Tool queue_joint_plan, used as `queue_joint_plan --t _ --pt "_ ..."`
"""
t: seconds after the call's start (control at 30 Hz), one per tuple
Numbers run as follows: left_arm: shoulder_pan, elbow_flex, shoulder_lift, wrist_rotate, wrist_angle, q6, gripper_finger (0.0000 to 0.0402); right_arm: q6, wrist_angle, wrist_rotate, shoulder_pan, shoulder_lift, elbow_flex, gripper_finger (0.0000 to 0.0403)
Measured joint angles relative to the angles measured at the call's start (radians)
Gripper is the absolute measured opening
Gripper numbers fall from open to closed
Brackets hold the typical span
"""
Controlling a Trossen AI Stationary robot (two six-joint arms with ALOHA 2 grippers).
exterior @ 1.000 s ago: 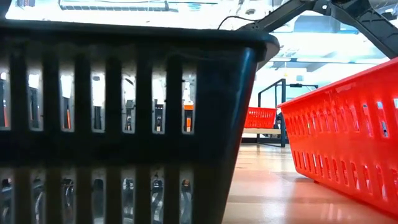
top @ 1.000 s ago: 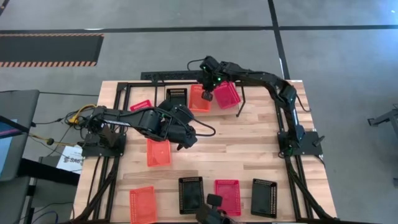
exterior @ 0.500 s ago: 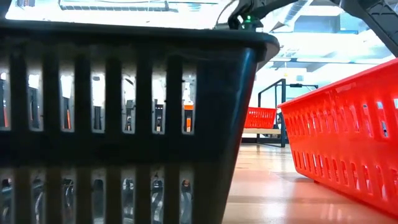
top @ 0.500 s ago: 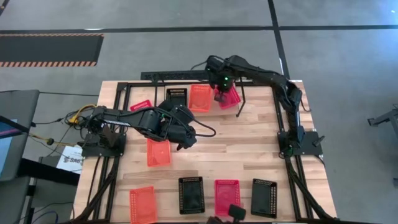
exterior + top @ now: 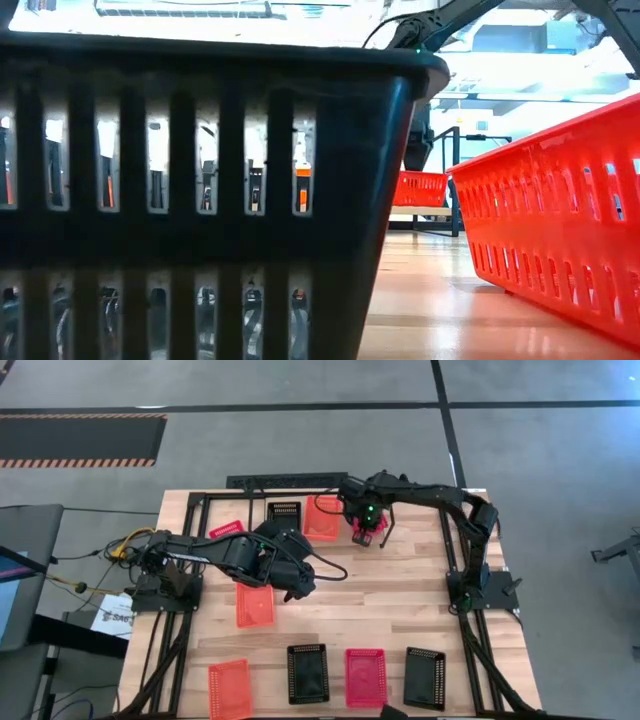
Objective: Stack baskets on shelf by color
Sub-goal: Adjust the bins on the shelf, then stack the left black bin on top of the other black bin on the shelf
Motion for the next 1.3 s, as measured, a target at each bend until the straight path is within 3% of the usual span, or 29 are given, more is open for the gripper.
queue_joint_plan --t 0.1,0.37,0.57,1.0,1.3 --pt "0.002 0.0 0.0 0.002 0.001 0.001 0.0 0.028 0.049 -0.009 0.01 -0.014 -0.027 0.0" --pt "0.002 0.0 0.0 0.008 0.002 -0.011 0.0 0.072 0.252 -0.156 0.044 -0.021 -0.032 0.0" --pt "0.002 0.0 0.0 0.008 0.002 -0.012 0.0 0.075 0.298 -0.176 0.053 -0.02 -0.032 0.0" --pt "0.002 0.0 0.0 0.015 -0.001 -0.008 0.0 0.004 0.171 0.002 -0.006 -0.08 -0.032 0.0" --pt "0.003 -0.004 0.0 0.034 -0.062 -0.009 0.0 0.126 0.136 0.006 0.05 -0.301 -0.032 0.0"
